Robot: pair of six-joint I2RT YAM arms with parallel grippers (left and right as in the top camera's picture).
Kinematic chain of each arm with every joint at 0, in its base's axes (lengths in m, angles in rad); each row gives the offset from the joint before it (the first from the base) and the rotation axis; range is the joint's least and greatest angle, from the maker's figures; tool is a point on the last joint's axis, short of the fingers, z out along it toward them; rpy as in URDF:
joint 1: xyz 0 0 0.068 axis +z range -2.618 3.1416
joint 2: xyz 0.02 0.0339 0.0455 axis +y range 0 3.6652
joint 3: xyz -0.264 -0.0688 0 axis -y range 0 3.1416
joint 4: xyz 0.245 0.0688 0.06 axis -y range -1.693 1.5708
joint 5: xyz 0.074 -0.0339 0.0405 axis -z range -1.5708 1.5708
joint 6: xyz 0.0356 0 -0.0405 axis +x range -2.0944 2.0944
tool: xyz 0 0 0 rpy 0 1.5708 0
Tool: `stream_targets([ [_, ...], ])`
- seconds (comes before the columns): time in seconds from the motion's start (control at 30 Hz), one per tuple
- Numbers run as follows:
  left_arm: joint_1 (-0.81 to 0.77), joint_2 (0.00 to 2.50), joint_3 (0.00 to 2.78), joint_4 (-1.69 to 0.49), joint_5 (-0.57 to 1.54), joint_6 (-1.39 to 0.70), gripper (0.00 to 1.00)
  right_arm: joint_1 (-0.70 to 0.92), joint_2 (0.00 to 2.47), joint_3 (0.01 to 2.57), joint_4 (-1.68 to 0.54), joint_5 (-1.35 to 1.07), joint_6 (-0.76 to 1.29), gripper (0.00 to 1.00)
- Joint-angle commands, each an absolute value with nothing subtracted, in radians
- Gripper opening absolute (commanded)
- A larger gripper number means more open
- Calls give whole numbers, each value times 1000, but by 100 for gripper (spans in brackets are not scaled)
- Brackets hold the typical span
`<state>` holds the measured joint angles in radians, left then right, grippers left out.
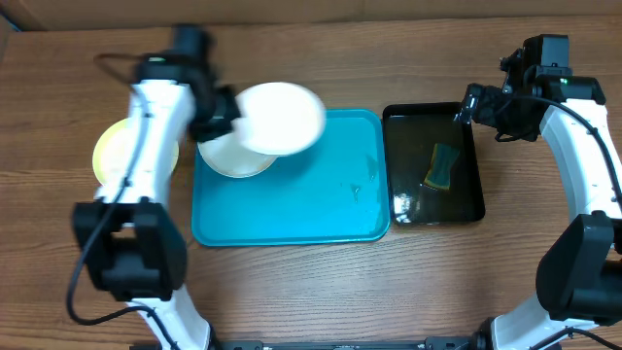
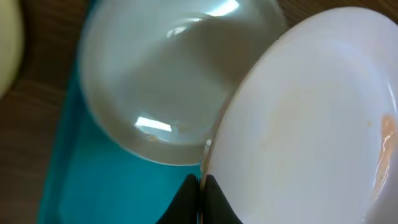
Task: Clean dirty plates on tray and stack at the side
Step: 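Carry the white plate left and stack it on the yellow plate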
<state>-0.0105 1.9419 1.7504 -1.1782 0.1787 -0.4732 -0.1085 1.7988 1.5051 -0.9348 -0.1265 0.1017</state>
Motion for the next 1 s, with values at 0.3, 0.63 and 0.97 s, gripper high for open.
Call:
stream_targets([
  [0.3,468,1942,1747,-1251,225,-495,4,-107,1782,1518,-929,-124,101,100],
  [0.63,612,1942,1581,-1096,93,-538,4,-107,1782,1518,-929,-124,101,100],
  [0.97,616,1942,1461,-880,80,-546,11,-107,1782,1518,-929,-124,101,100],
])
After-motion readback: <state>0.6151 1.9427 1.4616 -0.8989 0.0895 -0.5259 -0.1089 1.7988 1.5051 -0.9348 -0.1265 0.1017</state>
